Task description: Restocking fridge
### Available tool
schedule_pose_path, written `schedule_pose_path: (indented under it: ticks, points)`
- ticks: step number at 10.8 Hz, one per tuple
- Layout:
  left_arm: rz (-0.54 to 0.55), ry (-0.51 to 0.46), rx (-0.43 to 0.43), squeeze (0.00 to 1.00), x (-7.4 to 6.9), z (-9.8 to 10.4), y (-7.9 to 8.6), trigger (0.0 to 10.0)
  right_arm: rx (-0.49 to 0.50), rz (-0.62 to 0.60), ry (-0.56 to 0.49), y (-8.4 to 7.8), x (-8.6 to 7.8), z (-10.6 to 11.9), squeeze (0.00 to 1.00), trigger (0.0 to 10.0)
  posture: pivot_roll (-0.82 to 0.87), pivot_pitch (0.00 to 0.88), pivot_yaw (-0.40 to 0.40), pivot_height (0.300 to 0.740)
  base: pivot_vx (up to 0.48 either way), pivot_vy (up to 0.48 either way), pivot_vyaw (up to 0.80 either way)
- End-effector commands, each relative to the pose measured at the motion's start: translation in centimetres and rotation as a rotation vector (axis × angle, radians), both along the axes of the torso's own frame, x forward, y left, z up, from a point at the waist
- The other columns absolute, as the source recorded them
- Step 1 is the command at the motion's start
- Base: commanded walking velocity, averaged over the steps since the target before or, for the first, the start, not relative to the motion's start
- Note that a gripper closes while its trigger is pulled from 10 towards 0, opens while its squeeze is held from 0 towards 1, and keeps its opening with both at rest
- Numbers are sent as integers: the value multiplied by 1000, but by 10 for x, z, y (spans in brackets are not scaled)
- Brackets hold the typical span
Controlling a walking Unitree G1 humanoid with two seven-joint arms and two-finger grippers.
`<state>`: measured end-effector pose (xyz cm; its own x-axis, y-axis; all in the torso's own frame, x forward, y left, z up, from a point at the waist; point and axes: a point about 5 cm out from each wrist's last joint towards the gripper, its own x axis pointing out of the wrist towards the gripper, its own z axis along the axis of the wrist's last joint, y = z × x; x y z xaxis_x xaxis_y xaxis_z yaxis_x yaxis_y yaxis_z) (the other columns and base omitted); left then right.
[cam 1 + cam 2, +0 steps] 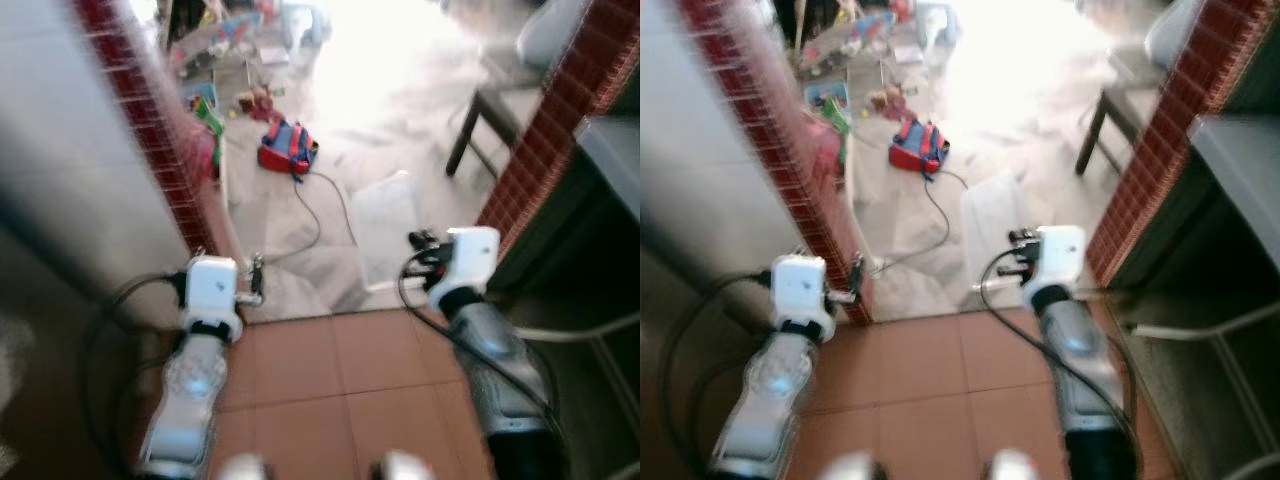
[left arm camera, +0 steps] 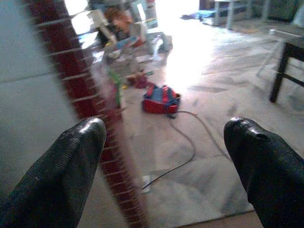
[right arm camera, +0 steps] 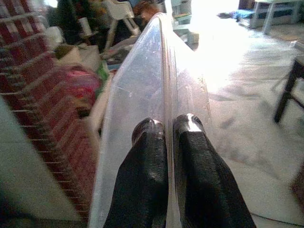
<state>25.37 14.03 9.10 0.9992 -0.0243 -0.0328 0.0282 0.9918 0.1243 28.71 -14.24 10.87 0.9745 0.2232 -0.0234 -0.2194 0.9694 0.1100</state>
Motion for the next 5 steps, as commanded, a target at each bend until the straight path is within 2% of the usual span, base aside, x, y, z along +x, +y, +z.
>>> schedule_pose_path:
  ticks: [1,3,4,5]
  points:
    - [3,11,-22,0,-4,-2,3,10000,-20,-15,6,-11,0,0,0,10000,-21,0,-36,740,0,0,0]
    - [63,27,-21,0,-18,-10,13,10000,-48,-15,7,-22,-7,-2,0,10000,-14,0,-69,740,0,0,0]
    - [72,31,-17,0,-24,-13,15,10000,-50,-3,11,-24,-10,-3,0,10000,-14,0,-81,740,0,0,0]
    - [62,27,-6,0,-23,-12,14,10000,-70,10,2,-20,-8,-1,0,10000,-18,0,-84,740,0,0,0]
